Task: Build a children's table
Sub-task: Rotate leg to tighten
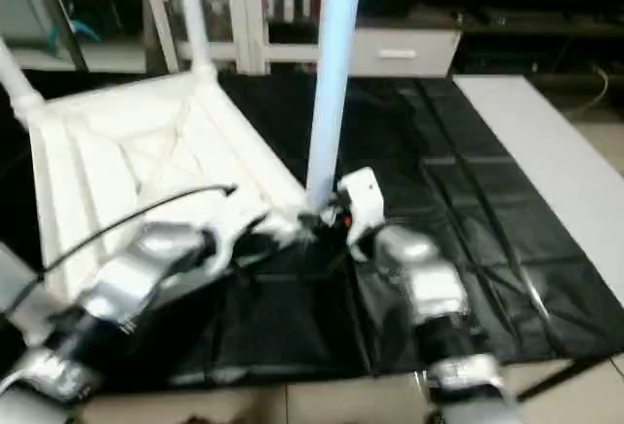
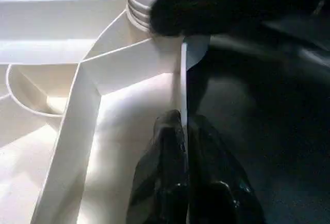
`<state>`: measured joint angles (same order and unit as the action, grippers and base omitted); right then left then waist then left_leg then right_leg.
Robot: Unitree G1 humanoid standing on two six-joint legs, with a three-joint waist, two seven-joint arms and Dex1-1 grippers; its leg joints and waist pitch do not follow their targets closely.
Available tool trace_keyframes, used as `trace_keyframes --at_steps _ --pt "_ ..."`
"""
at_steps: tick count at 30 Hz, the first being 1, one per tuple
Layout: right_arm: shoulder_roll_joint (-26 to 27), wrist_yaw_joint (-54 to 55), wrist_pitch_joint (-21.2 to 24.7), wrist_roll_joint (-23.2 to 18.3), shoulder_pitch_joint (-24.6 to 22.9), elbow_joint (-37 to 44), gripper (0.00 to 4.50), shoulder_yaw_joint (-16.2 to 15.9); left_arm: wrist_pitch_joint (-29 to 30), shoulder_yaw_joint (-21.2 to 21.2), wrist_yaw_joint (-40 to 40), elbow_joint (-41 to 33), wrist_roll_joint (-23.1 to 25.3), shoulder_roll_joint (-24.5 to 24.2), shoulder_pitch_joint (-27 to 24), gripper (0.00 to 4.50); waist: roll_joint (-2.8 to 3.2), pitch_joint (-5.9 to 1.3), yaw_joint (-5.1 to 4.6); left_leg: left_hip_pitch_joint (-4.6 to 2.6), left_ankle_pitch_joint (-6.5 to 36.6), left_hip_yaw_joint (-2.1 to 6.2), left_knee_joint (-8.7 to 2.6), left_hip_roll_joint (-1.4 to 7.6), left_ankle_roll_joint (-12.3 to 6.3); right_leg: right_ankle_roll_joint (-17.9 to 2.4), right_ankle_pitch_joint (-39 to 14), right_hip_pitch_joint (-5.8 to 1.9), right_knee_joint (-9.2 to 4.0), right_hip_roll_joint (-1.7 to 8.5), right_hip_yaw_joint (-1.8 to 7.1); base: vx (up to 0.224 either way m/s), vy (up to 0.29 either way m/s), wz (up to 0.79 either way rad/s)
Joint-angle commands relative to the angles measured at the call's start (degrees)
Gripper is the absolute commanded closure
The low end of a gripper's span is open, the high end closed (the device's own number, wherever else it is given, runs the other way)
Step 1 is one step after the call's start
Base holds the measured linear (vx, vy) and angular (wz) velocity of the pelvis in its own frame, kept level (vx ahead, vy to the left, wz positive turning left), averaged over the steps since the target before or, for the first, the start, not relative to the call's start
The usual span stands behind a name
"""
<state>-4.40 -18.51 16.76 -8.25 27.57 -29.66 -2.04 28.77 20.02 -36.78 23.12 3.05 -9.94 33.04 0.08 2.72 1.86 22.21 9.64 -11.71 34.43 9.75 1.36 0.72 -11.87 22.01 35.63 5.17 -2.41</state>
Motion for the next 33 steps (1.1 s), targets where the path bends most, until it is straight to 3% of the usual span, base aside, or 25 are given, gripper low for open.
trace_keyframes --at_steps 1,3,5,8,10,11,12,14,17,19,21,23,24,26,27,28,29,31,33 --pt "2.1 7.4 -2.2 2.4 1.1 -1.1 1.78 -0.3 -1.9 1.1 5.1 4.8 1.3 2.7 0.9 4.50 -0.38 -3.22 -0.27 -2.30 22.2 2.20 -4.79 3.04 4.10 -9.2 -21.6 0.09 -6.17 3.33 2.23 0.000 0.000 0.00" --pt "6.5 16.6 -3.5 4.3 2.7 -3.1 1.78 0.5 -5.1 0.3 12.3 12.4 3.2 5.7 3.6 4.50 0.08 -3.20 -0.11 -2.30 22.3 2.27 -5.00 3.10 3.81 -9.1 -19.9 0.12 -6.14 3.24 2.25 0.000 0.000 0.00" --pt "8.3 19.4 -4.2 4.8 4.0 -4.2 1.78 0.9 -6.6 -0.6 14.5 14.9 3.4 6.9 4.4 4.50 -0.18 -3.41 0.09 -2.56 21.8 2.09 -4.95 2.94 3.31 -9.2 -17.7 0.00 -6.16 3.13 2.24 0.000 0.000 0.00" --pt "10.4 20.7 -5.3 3.6 5.7 -5.9 1.78 2.1 -7.2 -1.5 14.9 15.3 3.1 7.3 4.5 4.50 0.00 -3.52 0.10 -1.64 19.5 2.27 -5.29 2.92 1.46 -9.0 -15.0 -0.76 -5.73 3.32 2.24 0.000 0.000 0.00" --pt "10.8 20.8 -5.8 3.3 5.8 -6.2 1.78 2.3 -7.2 -1.6 14.8 15.3 3.1 7.4 4.6 4.50 0.06 -3.70 0.18 -1.56 17.5 2.12 -5.13 2.98 0.56 -9.2 -12.6 -0.85 -5.51 3.34 2.26 0.000 0.000 0.00" --pt "11.1 19.7 -7.1 3.8 4.8 -4.5 1.78 1.8 -6.8 -1.4 13.2 14.4 3.3 6.9 4.5 4.50 0.39 -3.56 0.22 -1.45 17.6 2.07 -5.18 2.93 0.31 -9.2 -12.9 -0.83 -5.71 3.35 2.26 0.000 0.000 0.00" --pt "11.0 19.6 -7.2 3.8 4.7 -4.4 1.78 1.8 -6.8 -1.4 13.1 14.4 3.3 6.9 4.5 4.50 0.02 -3.54 0.17 -1.39 17.8 2.04 -5.15 2.92 0.18 -9.2 -13.5 -0.86 -5.73 3.36 2.24 0.000 0.000 0.00" --pt "10.9 19.3 -7.8 4.0 4.5 -4.1 1.78 1.5 -7.2 -1.3 12.6 14.7 3.4 6.7 4.6 4.50 0.19 -3.52 0.37 -1.53 18.5 2.06 -5.11 2.94 0.13 -8.7 -16.4 -0.75 -6.01 3.52 2.27 0.000 0.000 0.00" --pt "9.5 16.0 -7.5 3.8 2.7 -0.5 1.08 0.7 -8.5 -0.9 10.9 14.1 3.6 5.4 3.7 4.50 0.30 -3.46 0.46 -1.51 18.9 2.15 -5.33 3.02 0.48 -8.1 -17.0 -0.72 -6.14 3.34 2.25 0.000 0.000 0.00" --pt "7.0 12.6 -4.3 2.7 1.4 4.0 1.06 0.6 -8.6 -0.4 8.1 10.9 3.3 3.7 2.2 4.50 0.14 -3.43 0.50 -1.07 18.1 2.26 -5.45 3.07 0.08 -7.7 -15.6 -1.12 -5.96 3.34 2.25 0.000 0.000 0.00" --pt "2.8 6.9 1.1 1.3 0.3 8.3 0.73 -0.4 -8.3 0.2 4.5 6.5 2.7 1.3 0.3 4.50 0.23 -3.49 -0.21 -0.38 16.8 2.70 -5.73 3.16 -0.42 -7.6 -14.2 -1.91 -5.47 3.17 1.88 0.000 0.000 0.00" --pt "-1.5 -0.1 6.2 -1.1 -0.4 11.7 0.65 -1.6 -6.9 0.9 0.8 2.3 2.0 -0.9 -1.3 4.50 0.28 -3.37 -0.21 -1.04 17.9 2.32 -5.45 3.25 -0.57 -8.4 -14.9 -1.21 -5.80 3.20 2.20 0.000 0.000 0.00" --pt "-1.5 -0.1 6.2 -1.1 -0.4 11.7 0.55 -1.6 -6.9 0.9 0.8 2.3 2.0 -0.9 -1.3 4.50 0.10 -3.47 -0.02 -1.14 17.8 2.20 -5.20 3.20 -0.82 -8.9 -15.5 -1.29 -5.75 3.33 2.29 0.000 0.000 0.00" --pt "-6.5 -8.2 8.1 -2.6 -1.0 14.5 0.33 -3.8 -7.0 1.7 -2.7 -1.1 1.1 -3.1 -2.8 4.50 0.20 -3.45 0.06 -1.10 16.9 2.06 -5.14 3.20 -0.81 -9.5 -15.8 -1.09 -5.87 3.38 2.37 0.000 0.000 0.00" --pt "-10.3 -13.8 9.0 -3.5 -1.4 16.3 0.27 -5.1 -7.3 2.4 -5.5 -3.7 0.6 -4.9 -4.0 4.50 -0.25 -3.41 0.02 -1.11 16.6 2.02 -5.16 3.23 -0.83 -9.6 -15.8 -1.11 -5.92 3.28 2.30 0.000 0.000 0.00" --pt "-12.4 -16.8 9.4 -4.1 -1.7 17.2 0.27 -5.8 -7.7 2.9 -7.1 -5.1 0.4 -6.1 -4.7 4.50 -0.06 -3.57 0.29 -1.01 16.1 2.22 -5.13 3.38 -1.05 -9.7 -14.6 -1.63 -5.61 3.41 2.22 0.000 0.000 0.00" --pt "-15.2 -20.9 9.6 -4.4 -2.0 17.8 0.11 -6.5 -7.4 3.3 -9.0 -7.1 -0.2 -7.5 -5.8 4.50 0.14 -3.53 0.33 -1.02 14.1 2.11 -5.11 3.65 -1.72 -10.6 -10.8 -1.43 -5.19 3.19 2.23 0.000 0.000 0.00" --pt "-18.8 -26.3 10.3 -4.6 -2.7 19.1 0.04 -7.5 -7.4 3.6 -11.6 -10.1 -1.2 -9.5 -7.2 4.50 -0.24 -3.57 0.28 -0.95 12.4 1.84 -4.80 3.44 -2.57 -12.2 -8.0 -1.57 -4.92 3.14 2.15 0.000 0.000 0.00" --pt "-23.0 -32.7 11.9 -5.6 -3.3 21.0 0.04 -9.1 -6.5 3.5 -14.3 -13.7 -2.4 -11.3 -8.5 4.50 -0.15 -3.56 0.44 -0.99 11.9 1.78 -4.67 3.53 -3.32 -13.0 -7.2 -1.62 -4.77 3.18 2.16 0.000 0.000 0.00"
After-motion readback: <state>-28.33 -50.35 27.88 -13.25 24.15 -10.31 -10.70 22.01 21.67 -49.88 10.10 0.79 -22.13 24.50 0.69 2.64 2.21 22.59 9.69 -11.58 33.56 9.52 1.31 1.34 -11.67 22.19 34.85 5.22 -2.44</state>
